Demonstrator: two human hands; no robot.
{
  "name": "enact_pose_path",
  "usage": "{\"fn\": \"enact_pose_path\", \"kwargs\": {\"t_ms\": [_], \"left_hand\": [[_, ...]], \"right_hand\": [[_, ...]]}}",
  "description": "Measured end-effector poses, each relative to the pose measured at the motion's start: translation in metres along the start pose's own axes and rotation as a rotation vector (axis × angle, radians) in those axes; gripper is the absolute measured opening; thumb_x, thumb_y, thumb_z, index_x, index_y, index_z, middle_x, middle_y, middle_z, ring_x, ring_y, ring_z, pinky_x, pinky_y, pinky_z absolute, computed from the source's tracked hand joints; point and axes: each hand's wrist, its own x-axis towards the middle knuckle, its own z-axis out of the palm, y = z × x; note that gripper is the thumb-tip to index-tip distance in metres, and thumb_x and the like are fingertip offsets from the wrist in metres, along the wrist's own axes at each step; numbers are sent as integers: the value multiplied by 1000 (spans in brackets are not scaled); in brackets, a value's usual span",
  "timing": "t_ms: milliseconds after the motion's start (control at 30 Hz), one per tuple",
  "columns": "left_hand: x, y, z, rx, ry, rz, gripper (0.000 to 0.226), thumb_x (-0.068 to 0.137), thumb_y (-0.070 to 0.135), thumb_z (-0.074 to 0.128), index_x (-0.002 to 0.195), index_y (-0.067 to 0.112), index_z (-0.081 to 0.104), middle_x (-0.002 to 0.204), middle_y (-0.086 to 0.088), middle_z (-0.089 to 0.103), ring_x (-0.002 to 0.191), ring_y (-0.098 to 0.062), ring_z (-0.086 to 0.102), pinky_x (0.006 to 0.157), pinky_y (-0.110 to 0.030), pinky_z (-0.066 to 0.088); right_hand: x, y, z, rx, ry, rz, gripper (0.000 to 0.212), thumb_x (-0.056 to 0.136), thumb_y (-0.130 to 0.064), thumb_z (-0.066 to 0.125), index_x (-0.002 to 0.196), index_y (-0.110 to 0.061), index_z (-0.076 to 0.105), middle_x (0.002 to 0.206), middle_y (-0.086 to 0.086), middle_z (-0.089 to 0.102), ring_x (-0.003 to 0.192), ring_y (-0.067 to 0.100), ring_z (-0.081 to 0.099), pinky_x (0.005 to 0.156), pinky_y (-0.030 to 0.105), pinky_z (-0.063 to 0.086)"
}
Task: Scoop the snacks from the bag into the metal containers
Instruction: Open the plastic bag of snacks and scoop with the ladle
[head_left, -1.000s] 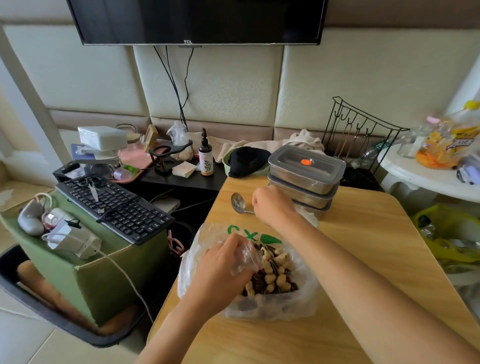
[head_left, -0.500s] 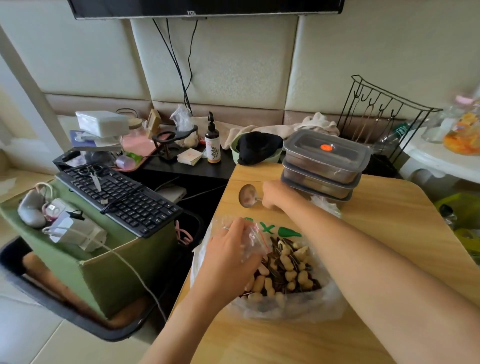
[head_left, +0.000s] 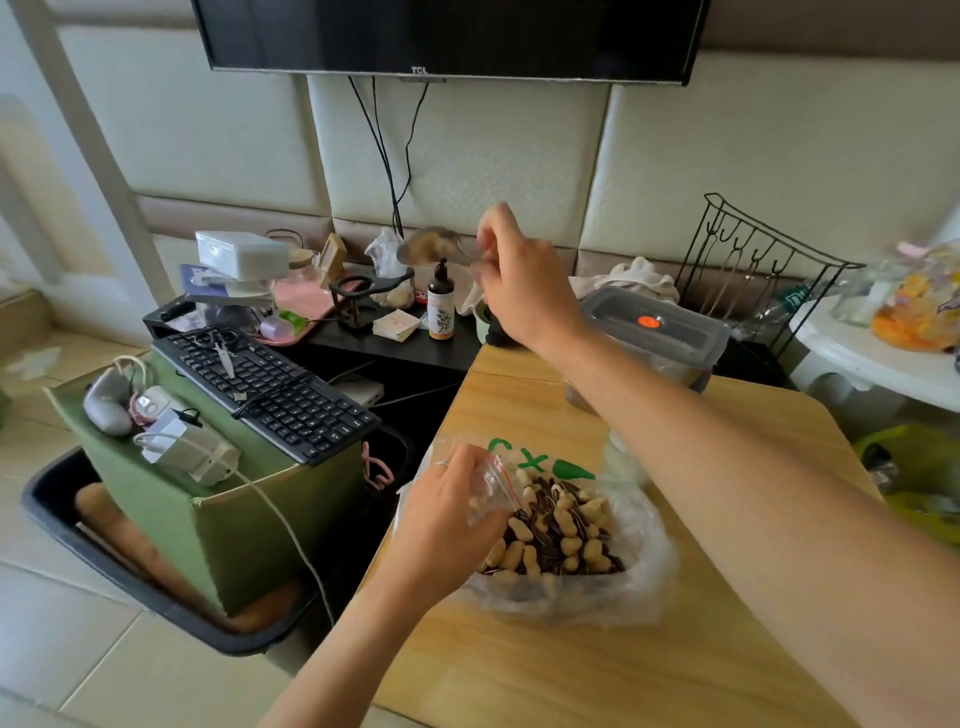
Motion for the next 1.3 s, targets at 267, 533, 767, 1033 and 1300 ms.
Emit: {"fn": "enact_pose_path", "kwargs": {"t_ms": [267,533,767,1033,1300], "left_hand": [[-8,-5,2,159,-76,40,45,94,41,66,133,24,50,122,7,52,110,-15,47,96,-35,44],[-10,-6,16,321,-64,71,46,93,38,63,135,25,50,133,6,48,126,-19,41,96,-33,30],[-7,-5,11,173,-13,47,49,88,27,72,131,20,51,119,4,61,114,-20,53,95,-42,47],[-12,3,15,188,-4,101,52,91,36,69,133,21,42,100,8,58,100,-14,47,78,-28,28],[-10,3,10,260,-35,106,47,91,55,65,125,25,52,115,9,55,110,-17,47,93,-34,34]], "right_hand": [[-112,-30,-76,744,-374,733,14,103,-8,60,105,-9,74,99,15,77,74,32,78,69,36,64],[-221,-6,-92,1022,-350,918,25,95,-3,69,120,-7,69,115,21,73,92,32,76,73,34,64],[-228,-18,-105,356,-32,554,38,105,-39,53,86,-9,66,61,14,63,55,30,62,56,44,50],[-239,12,-112,23,54,580,31,103,-39,55,81,-18,61,61,-4,67,49,10,64,56,37,56],[-234,12,-106,-204,125,383,29,101,-11,55,72,-11,50,51,-1,52,39,11,53,32,24,31]]}}
